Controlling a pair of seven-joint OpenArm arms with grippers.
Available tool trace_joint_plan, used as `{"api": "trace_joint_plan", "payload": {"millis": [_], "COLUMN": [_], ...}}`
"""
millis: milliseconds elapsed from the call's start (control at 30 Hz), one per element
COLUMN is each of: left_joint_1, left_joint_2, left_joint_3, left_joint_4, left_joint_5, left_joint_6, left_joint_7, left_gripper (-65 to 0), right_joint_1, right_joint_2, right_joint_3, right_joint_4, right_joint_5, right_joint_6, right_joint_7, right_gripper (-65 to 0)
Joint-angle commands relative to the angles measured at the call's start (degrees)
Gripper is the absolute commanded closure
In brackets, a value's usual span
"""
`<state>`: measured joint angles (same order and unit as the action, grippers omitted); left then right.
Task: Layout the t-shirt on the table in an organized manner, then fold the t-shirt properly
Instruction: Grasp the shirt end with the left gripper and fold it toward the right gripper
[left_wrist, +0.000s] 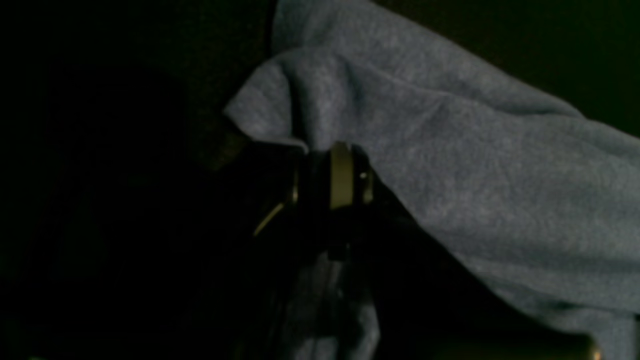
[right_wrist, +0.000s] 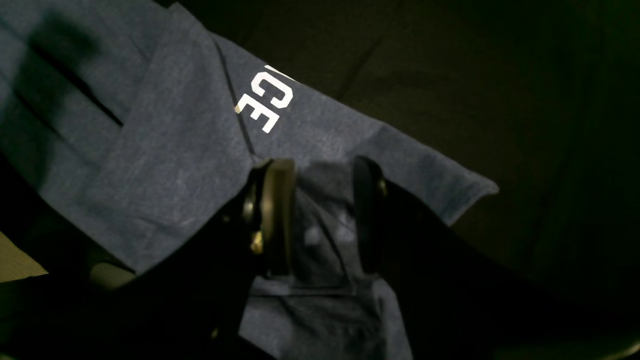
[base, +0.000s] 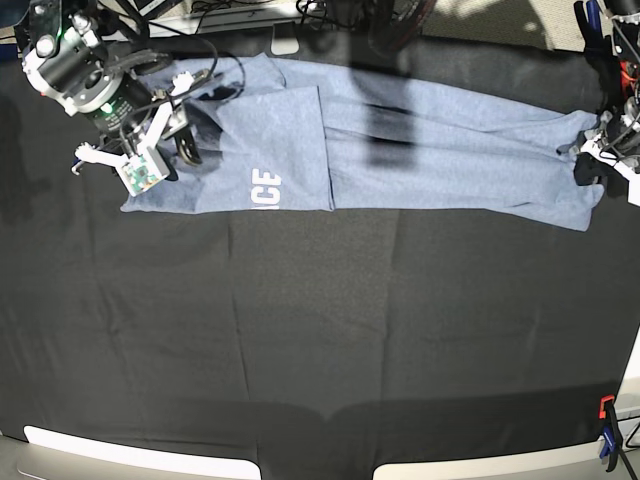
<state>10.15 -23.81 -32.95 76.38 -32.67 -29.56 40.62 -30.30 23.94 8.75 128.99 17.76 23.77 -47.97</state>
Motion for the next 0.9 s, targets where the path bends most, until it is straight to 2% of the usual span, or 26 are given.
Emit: {"api": "trace_joint_plan", "payload": {"millis": [0,33,133,167,233,333,433,567,700,767,800,867], "left_joint_1": [0.09,0.85,4.22,5.51,8.11,11.28,13.25,14.62,14.27,13.94,13.66,12.96], "left_joint_2": [-1.46,-1.42,-0.13,0.96,4.07,9.66,13.73,16.44,16.72,17.18,17.46,17.99], "left_joint_3": [-0.46,-0.46,-0.44,-0.44,-0.37,0.02,2.97,11.45,21.9,26.58,28.72,32.61], "left_joint_4": [3.04,5.66,15.47,18.88,25.14,32.48,37.88,41.94,42.32,42.32,42.32,42.32], "left_joint_5": [-0.31,-0.35,-0.37,-0.37,-0.98,-5.05,-7.06,-7.02,-5.92,-3.76,-2.64,-0.52], "left_joint_6": [0.48,0.7,7.34,7.82,7.96,7.69,6.75,5.97,5.99,6.03,6.1,8.76], "left_joint_7": [-0.57,0.15,1.55,1.77,1.77,2.1,5.9,7.96,7.26,6.69,6.05,4.26], "left_gripper": [0.0,0.0,0.0,0.0,0.0,0.0,0.0,0.0,0.0,0.0,0.0,0.0], "right_joint_1": [0.15,0.15,0.17,0.17,0.2,0.76,2.34,4.79,6.4,6.8,6.8,6.75], "right_joint_2": [0.48,0.48,0.5,0.5,0.5,0.48,0.5,0.5,0.46,0.48,0.5,0.46], "right_joint_3": [0.35,0.35,0.35,0.35,0.35,0.35,0.35,0.35,0.35,0.35,0.35,0.61], "right_joint_4": [1.01,0.94,0.85,0.85,0.85,0.85,0.85,0.85,0.85,0.85,0.85,0.85], "right_joint_5": [-0.68,-1.66,-4.35,-4.35,-4.28,-4.31,-4.33,-4.33,-6.62,-10.75,-13.25,-18.05], "right_joint_6": [-0.33,-0.33,-0.37,-0.35,-0.37,-0.37,-0.37,-0.39,-0.42,-2.73,-5.4,-10.1], "right_joint_7": [1.44,1.73,2.67,2.86,3.39,3.58,3.54,3.21,2.29,2.27,2.27,1.6], "right_gripper": [-19.1,-19.1,-19.1,-19.1,-19.1,-19.1,-19.1,-19.1,-19.1,-19.1,-19.1,-19.1]}}
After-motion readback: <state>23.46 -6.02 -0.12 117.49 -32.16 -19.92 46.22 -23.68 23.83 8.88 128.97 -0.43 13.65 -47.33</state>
